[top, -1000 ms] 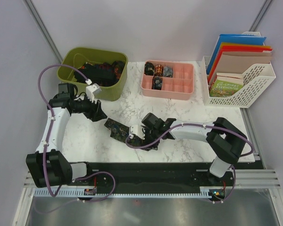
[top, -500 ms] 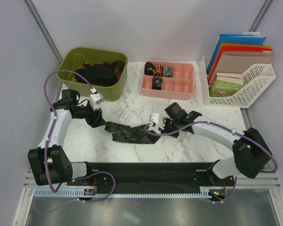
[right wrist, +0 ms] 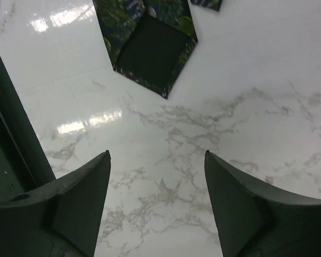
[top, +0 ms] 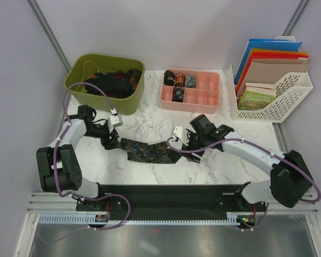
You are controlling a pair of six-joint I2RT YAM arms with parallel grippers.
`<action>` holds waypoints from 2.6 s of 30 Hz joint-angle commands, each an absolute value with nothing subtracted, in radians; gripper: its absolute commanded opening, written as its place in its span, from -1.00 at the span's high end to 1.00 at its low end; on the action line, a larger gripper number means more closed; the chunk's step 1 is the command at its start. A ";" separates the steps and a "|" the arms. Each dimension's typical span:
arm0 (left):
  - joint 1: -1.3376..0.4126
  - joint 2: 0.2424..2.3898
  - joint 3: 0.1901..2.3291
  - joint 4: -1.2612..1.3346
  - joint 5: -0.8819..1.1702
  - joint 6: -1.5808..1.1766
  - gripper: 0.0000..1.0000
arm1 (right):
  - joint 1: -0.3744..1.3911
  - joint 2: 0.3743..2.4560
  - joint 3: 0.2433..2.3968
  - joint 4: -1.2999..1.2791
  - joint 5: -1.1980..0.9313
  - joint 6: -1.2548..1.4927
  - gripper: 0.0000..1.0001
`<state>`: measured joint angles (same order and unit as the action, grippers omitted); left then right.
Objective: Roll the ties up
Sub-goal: Flatten out the tie at the center of the board.
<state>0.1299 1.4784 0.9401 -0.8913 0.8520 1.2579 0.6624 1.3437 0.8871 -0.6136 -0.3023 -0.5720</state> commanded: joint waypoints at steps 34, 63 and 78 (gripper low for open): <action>0.247 1.447 0.940 -0.917 0.902 1.479 -0.48 | 0.621 1.395 1.195 -0.624 -0.356 -0.414 1.00; -0.095 1.719 1.045 -0.899 0.703 1.244 -0.20 | 0.178 1.157 0.841 -0.868 -0.216 -0.679 1.00; -0.045 1.807 1.282 -0.842 0.585 0.984 -0.04 | 0.121 1.232 0.689 -0.644 -0.101 -0.796 0.95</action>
